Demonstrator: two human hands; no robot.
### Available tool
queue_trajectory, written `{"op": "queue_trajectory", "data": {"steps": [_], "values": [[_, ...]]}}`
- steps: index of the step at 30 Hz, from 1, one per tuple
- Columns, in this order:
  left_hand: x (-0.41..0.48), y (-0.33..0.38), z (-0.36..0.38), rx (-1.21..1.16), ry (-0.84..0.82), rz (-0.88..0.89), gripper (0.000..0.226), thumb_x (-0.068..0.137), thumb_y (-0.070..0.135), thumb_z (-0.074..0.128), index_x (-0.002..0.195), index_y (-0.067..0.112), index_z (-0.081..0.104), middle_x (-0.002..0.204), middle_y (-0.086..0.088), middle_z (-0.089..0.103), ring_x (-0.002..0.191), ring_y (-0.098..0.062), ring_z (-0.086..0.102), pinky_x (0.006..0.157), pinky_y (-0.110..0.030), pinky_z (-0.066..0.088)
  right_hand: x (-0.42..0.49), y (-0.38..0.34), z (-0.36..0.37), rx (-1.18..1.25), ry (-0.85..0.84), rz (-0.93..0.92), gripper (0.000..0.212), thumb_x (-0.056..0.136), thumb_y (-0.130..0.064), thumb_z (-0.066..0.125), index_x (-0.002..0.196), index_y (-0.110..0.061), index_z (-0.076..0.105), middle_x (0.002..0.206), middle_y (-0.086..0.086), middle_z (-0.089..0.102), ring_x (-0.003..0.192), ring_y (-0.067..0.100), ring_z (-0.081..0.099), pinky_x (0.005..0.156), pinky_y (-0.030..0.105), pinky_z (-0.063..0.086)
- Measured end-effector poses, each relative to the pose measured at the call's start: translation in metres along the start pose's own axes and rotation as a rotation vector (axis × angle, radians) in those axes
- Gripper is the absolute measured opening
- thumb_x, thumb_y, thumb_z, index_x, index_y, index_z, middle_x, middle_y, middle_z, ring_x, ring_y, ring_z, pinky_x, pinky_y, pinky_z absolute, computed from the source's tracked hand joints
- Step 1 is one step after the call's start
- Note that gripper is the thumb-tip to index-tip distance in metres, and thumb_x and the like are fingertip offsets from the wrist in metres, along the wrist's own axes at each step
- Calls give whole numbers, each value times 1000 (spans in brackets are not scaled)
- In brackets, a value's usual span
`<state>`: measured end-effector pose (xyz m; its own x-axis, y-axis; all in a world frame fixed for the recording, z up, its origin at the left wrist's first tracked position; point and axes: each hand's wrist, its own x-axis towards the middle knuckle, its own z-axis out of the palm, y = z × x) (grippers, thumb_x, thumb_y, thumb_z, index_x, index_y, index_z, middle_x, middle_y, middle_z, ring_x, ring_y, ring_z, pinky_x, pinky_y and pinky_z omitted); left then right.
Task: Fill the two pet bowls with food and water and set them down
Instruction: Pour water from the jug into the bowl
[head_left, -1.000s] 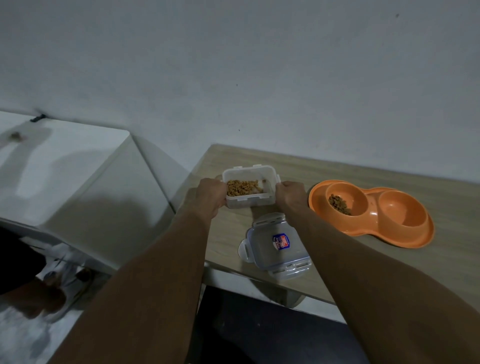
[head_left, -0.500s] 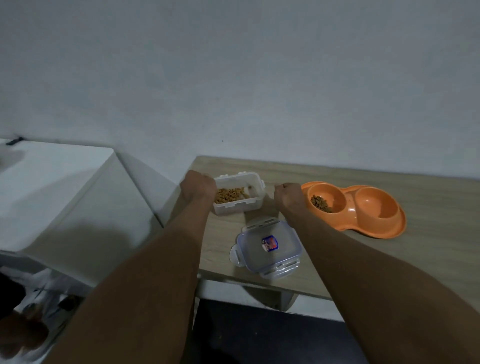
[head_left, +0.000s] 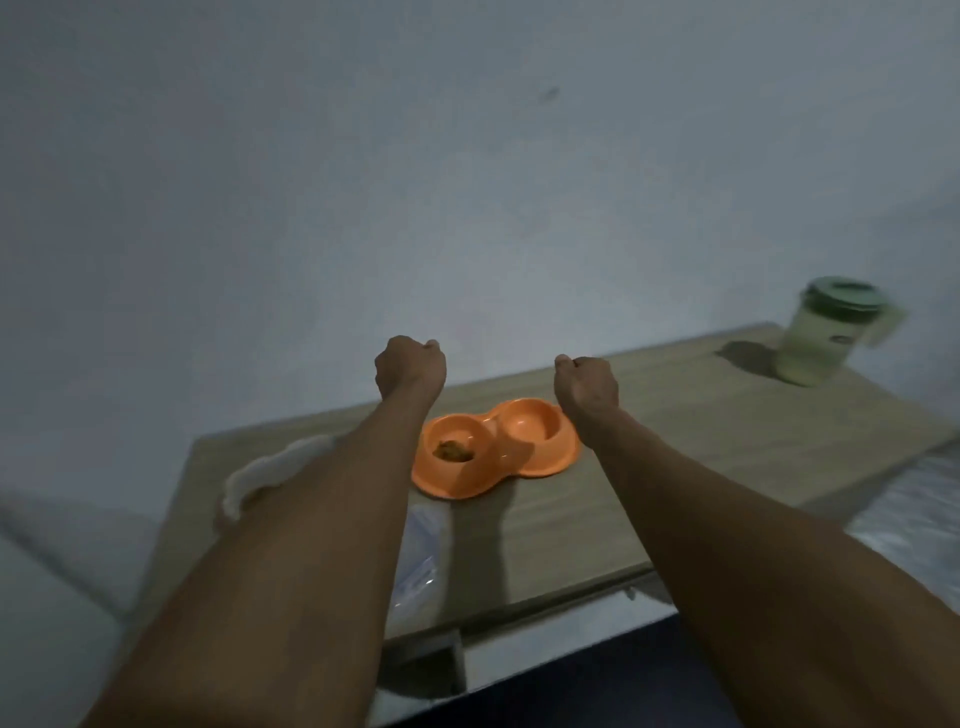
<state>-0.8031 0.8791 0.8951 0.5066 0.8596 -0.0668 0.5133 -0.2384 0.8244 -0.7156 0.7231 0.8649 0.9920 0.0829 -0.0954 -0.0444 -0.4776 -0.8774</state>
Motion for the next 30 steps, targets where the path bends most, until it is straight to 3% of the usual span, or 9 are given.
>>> {"op": "queue_trajectory", "data": {"steps": [2, 6, 9, 13, 19, 23, 28, 30], "values": [[-16, 27, 33, -3, -66, 65, 25, 94, 25, 51, 81, 4, 58, 94, -16, 68, 91, -35, 66, 66, -30, 43, 12, 16, -40, 30, 76, 23, 34, 97, -33, 46, 80, -7, 60, 93, 21, 64, 101, 39, 64, 89, 42, 50], [-60, 79, 98, 10, -163, 152, 27, 94, 27, 50, 77, 6, 54, 98, -17, 69, 89, -34, 65, 63, -28, 40, 40, 51, -116, 55, 181, 66, 35, 97, -34, 48, 77, -8, 60, 95, 22, 66, 90, 36, 63, 91, 46, 53], [-95, 113, 149, 8, -214, 200, 26, 93, 27, 50, 76, 7, 54, 99, -17, 69, 85, -33, 63, 64, -27, 40, 61, 80, -174, 80, 221, 104, 39, 98, -35, 48, 94, -1, 67, 105, 22, 67, 99, 39, 63, 94, 49, 52], [-144, 157, 222, -20, -270, 216, 29, 92, 28, 50, 78, 3, 56, 108, -21, 67, 99, -37, 64, 68, -31, 46, 92, 120, -254, 86, 266, 158, 44, 95, -38, 50, 108, 1, 67, 112, 24, 67, 104, 42, 64, 94, 48, 52], [-204, 216, 318, -63, -340, 186, 36, 94, 27, 49, 77, -2, 60, 109, -22, 67, 103, -39, 63, 83, -39, 52, 141, 159, -352, 77, 310, 194, 32, 96, -37, 49, 87, -9, 63, 93, 15, 63, 98, 38, 65, 90, 47, 54], [-213, 238, 360, -55, -341, 150, 40, 94, 32, 49, 103, -2, 67, 109, -19, 68, 101, -37, 64, 84, -37, 51, 172, 168, -383, 154, 302, 197, 39, 98, -37, 50, 70, -9, 53, 88, 11, 59, 91, 37, 63, 90, 48, 55], [-201, 270, 410, -83, -342, 86, 41, 96, 34, 45, 109, 0, 63, 113, -16, 65, 103, -35, 62, 89, -38, 52, 224, 172, -401, 204, 300, 193, 42, 98, -36, 49, 62, -13, 46, 70, 5, 50, 75, 30, 52, 89, 49, 55], [-190, 282, 431, -109, -342, 46, 43, 96, 37, 44, 112, 1, 60, 116, -16, 63, 106, -35, 61, 94, -41, 51, 248, 175, -404, 196, 296, 189, 43, 97, -37, 48, 61, -14, 43, 66, 4, 48, 74, 30, 51, 83, 42, 54]]}}
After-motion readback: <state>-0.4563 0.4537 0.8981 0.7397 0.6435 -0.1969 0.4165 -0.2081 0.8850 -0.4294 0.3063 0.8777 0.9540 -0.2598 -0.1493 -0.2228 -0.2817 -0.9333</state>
